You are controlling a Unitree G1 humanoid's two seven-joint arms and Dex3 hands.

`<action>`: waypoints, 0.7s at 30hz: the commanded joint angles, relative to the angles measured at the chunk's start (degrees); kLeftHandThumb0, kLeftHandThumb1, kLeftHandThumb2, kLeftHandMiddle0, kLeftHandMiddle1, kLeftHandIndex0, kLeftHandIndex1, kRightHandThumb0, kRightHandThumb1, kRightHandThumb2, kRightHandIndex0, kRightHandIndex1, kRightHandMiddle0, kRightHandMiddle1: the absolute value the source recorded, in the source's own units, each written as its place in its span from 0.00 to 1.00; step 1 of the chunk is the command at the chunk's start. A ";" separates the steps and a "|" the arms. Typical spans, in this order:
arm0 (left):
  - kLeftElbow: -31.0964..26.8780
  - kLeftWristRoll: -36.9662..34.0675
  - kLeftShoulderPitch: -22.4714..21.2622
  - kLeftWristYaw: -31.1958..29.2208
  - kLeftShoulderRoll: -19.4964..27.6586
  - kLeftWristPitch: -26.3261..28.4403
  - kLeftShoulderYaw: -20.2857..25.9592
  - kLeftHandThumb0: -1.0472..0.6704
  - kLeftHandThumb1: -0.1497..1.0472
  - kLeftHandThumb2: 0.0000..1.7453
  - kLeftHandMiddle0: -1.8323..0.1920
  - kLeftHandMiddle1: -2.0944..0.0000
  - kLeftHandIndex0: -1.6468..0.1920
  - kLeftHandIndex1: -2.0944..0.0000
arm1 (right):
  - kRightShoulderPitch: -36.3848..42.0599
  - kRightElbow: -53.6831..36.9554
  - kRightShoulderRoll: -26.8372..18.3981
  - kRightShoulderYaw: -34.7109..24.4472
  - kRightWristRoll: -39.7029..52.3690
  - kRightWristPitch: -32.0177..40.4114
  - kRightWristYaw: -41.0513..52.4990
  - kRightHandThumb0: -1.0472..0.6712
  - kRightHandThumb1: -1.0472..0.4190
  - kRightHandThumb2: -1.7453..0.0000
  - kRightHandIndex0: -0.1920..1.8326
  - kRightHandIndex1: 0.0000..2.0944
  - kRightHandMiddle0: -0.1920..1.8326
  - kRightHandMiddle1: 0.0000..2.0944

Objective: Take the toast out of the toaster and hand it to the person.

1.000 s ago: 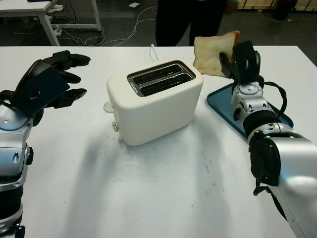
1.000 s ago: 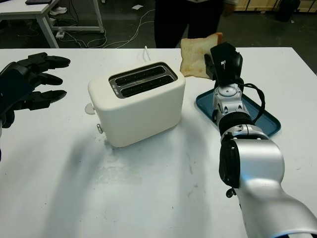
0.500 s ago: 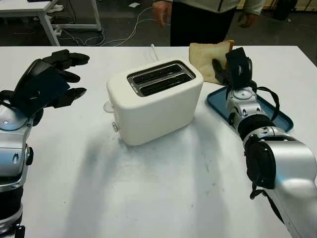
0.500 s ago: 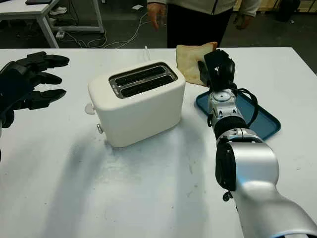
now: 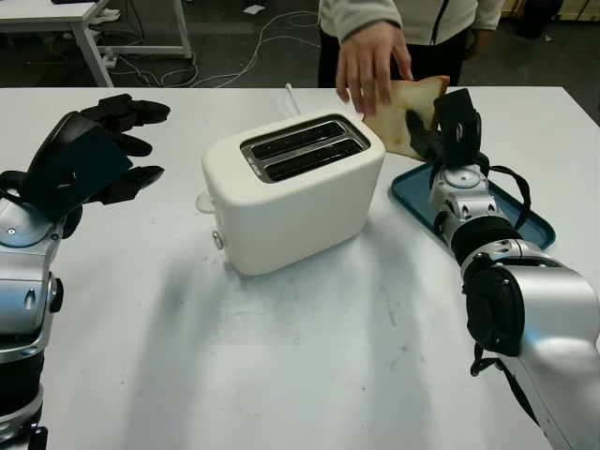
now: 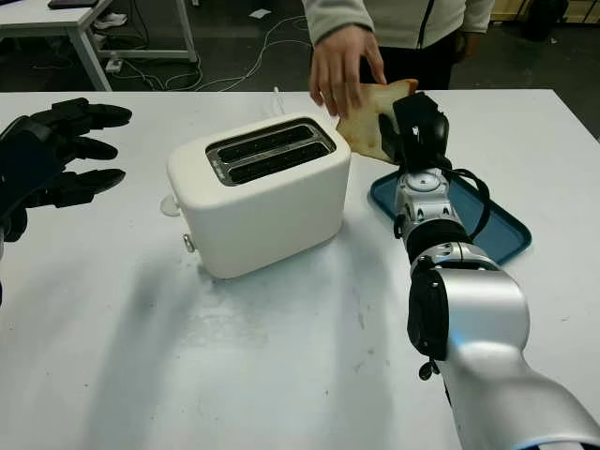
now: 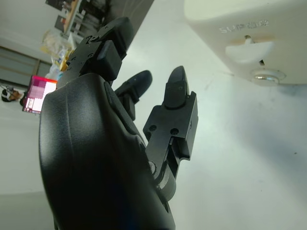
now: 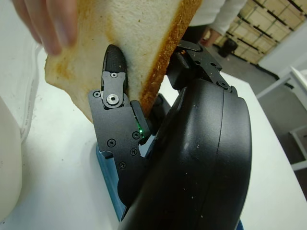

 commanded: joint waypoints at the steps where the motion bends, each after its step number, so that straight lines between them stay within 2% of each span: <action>1: 0.07 -0.07 0.48 0.18 0.06 -0.94 0.44 0.66 0.89 0.18 0.82 0.52 0.69 0.82 | -0.66 -0.08 -0.39 0.05 0.19 -1.14 -0.49 0.44 0.09 0.77 0.49 0.83 0.37 0.83; 8: 0.28 0.03 0.17 -0.06 0.51 -0.90 0.26 0.65 0.89 0.18 0.82 0.52 0.69 0.82 | -0.51 -0.05 -0.55 0.73 -0.33 -1.68 -1.05 0.45 0.09 0.78 0.51 0.83 0.39 0.83; 21: 0.26 0.17 -0.61 0.00 0.43 -0.09 -0.18 0.67 0.89 0.18 0.82 0.53 0.69 0.83 | -1.18 -0.06 -0.57 0.34 0.21 -0.87 -1.55 0.45 0.09 0.78 0.49 0.83 0.37 0.83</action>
